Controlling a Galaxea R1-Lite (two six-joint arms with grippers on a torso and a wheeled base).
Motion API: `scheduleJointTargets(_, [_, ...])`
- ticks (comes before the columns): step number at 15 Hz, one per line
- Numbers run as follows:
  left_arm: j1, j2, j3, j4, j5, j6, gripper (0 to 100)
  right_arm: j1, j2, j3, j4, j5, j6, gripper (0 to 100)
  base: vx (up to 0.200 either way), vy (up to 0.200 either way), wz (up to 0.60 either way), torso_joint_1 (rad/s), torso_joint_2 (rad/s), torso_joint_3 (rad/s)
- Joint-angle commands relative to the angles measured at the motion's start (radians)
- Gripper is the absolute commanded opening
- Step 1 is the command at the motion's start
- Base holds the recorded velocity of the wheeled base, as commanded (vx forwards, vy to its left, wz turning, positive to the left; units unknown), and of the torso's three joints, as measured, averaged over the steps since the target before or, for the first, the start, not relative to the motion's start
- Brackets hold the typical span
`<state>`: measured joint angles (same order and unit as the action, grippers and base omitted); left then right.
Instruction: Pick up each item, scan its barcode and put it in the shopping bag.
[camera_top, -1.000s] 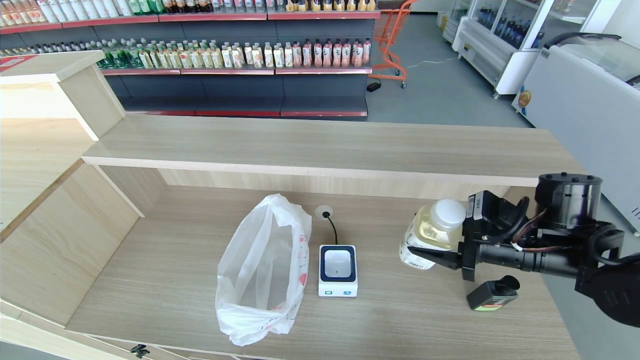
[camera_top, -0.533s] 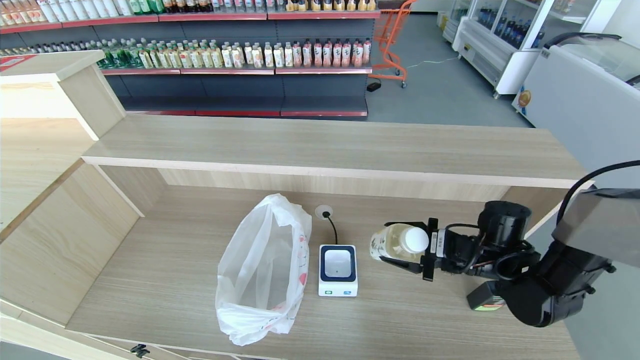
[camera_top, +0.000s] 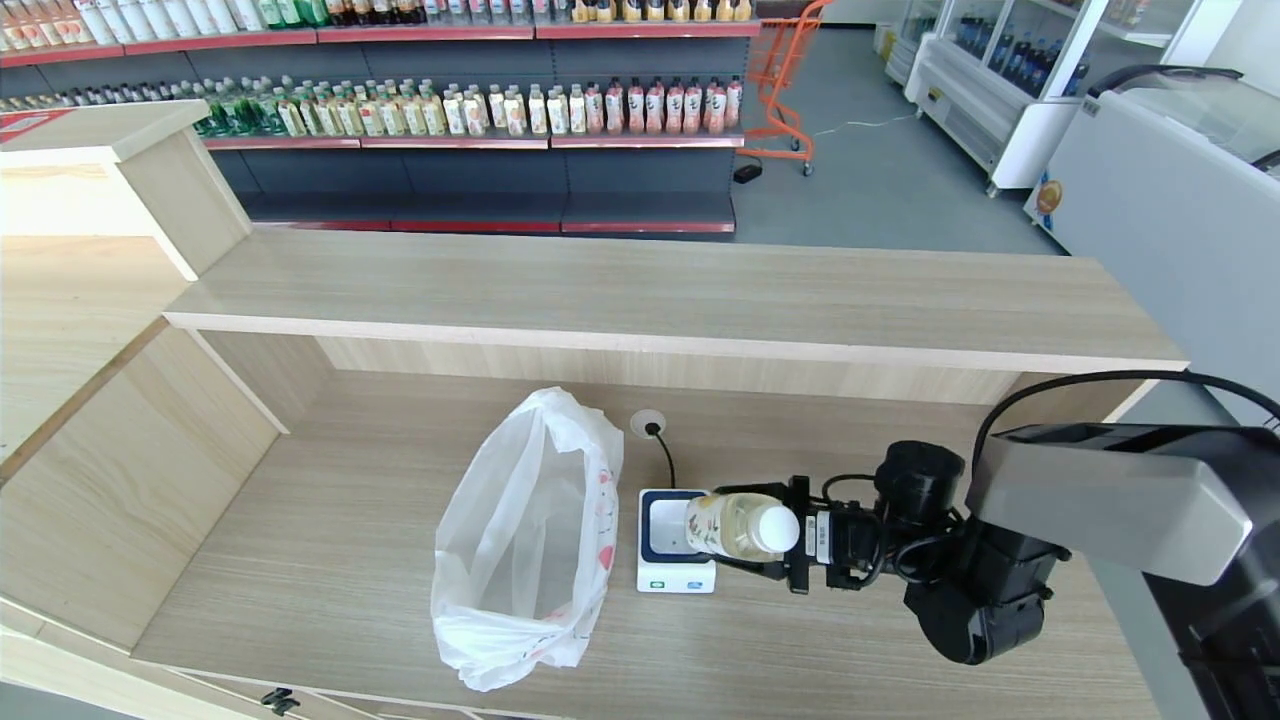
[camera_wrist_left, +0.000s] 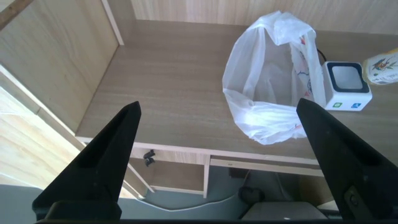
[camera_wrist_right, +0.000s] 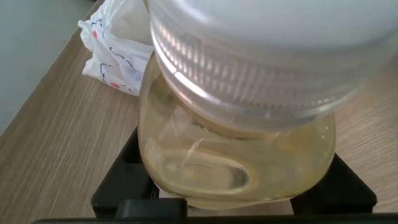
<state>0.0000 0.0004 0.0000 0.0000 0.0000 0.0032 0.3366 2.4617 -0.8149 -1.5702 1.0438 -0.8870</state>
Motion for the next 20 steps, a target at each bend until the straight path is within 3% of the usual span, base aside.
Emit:
scheduleJointTargets(1, [0.000, 0.000, 0.000, 0.000, 0.000, 0.000, 100, 0.009, 0.060, -0.052, -0.001, 0.024, 0.000, 0, 0.000, 0.000, 0.00, 0.000, 0.00, 0.000])
scheduleJointTargets(10, [0.000, 0.000, 0.000, 0.000, 0.000, 0.000, 100, 0.018, 0.180, -0.296, -0.001, 0.120, 0.011, 0, 0.000, 0.000, 0.00, 0.000, 0.00, 0.000])
scheduleJointTargets(20, [0.000, 0.000, 0.000, 0.002, 0.000, 0.000, 100, 0.018, 0.183, -0.293, -0.001, 0.120, 0.036, 0, 0.000, 0.000, 0.00, 0.000, 0.00, 0.000])
